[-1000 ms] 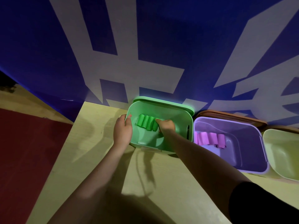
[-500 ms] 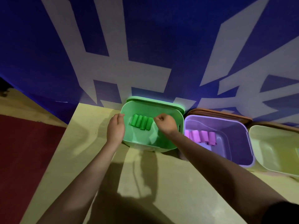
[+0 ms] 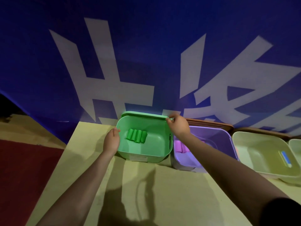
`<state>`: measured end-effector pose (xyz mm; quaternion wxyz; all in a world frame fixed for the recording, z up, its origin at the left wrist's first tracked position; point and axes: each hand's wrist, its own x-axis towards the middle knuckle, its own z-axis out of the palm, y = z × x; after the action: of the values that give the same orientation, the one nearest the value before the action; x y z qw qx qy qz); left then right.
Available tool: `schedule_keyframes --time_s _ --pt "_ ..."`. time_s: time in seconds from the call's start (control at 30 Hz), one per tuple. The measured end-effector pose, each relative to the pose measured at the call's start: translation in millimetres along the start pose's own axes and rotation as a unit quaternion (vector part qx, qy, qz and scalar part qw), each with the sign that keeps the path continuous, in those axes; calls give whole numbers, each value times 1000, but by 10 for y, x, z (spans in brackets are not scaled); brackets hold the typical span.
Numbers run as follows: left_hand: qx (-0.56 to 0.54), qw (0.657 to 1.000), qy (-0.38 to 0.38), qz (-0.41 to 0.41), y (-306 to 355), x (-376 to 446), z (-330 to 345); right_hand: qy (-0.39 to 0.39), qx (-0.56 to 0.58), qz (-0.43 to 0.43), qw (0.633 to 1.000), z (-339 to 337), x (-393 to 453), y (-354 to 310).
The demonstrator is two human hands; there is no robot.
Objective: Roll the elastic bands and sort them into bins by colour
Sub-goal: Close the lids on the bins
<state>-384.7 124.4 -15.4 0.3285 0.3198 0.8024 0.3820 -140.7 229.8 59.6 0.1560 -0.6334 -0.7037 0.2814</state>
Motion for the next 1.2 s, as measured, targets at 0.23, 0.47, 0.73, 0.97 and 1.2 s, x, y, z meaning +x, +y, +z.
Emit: schedule_keyframes --time_s 0.23,0.47,0.73,0.97,1.2 --pt "-6 1000 -13 -10 -29 -23 -17 -43 -7 -23 999 43 38 39" --pt "-12 1000 -13 -21 -32 -15 -20 -88 -4 -37 995 95 92 1" --pt "1 999 -17 -47 34 20 -33 39 129 -47 990 9 -65 -1" --pt "-60 989 -49 -126 166 -24 -83 92 194 -97 972 -243 -238 17" --pt "-270 952 -15 -141 194 -258 -274 109 171 -199 959 -215 -687 228"
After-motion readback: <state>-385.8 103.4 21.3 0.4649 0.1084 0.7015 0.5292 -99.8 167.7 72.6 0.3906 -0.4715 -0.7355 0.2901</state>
